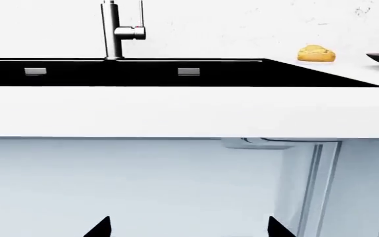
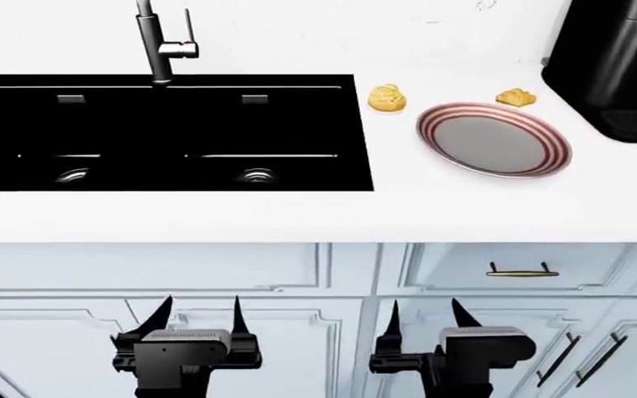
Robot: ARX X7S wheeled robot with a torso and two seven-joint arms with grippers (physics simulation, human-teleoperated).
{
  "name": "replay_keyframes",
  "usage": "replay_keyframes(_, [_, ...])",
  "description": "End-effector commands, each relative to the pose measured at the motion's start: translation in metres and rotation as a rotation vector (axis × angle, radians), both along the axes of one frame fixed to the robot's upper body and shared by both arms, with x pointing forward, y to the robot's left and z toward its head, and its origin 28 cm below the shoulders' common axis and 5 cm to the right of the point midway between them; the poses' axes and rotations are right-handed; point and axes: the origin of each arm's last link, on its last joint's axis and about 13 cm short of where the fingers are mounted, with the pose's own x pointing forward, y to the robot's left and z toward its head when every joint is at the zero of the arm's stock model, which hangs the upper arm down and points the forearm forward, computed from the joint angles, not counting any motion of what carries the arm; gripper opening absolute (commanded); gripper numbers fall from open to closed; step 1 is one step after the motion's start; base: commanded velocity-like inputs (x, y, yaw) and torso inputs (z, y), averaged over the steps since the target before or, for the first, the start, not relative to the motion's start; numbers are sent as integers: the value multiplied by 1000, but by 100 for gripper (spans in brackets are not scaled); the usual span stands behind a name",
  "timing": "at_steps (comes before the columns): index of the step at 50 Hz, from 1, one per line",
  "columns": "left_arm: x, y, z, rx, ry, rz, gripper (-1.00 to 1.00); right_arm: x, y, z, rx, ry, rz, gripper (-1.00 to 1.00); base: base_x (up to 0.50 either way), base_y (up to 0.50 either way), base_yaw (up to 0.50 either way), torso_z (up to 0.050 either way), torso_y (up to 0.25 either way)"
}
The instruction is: Place the pastries on the plates.
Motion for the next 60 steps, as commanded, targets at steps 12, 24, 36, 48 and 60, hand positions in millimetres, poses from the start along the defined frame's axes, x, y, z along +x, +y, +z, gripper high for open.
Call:
replay_keyframes(12, [0, 0, 1, -2, -3, 1, 100, 1, -1, 0, 7, 5, -15, 100, 167, -477, 0, 0, 0])
replay_keyframes(24, [1, 0, 1, -4, -1, 3, 100, 0, 0, -1, 6, 11, -16, 100, 9, -500, 0, 0, 0])
replay_keyframes(36, [1, -4, 8, -3, -6, 18, 100, 1, -2, 6, -40, -4, -33, 100, 0, -417, 0, 0, 0])
replay_keyframes(48, [98, 19, 207, 22, -38, -100, 100, 73, -59, 241, 12, -67, 164, 100, 0, 0, 0, 0, 0])
replay_keyframes(60, [144, 31, 271, 119, 52, -149, 100, 81, -85, 274, -25, 69, 149, 100, 239, 0, 0, 0, 0])
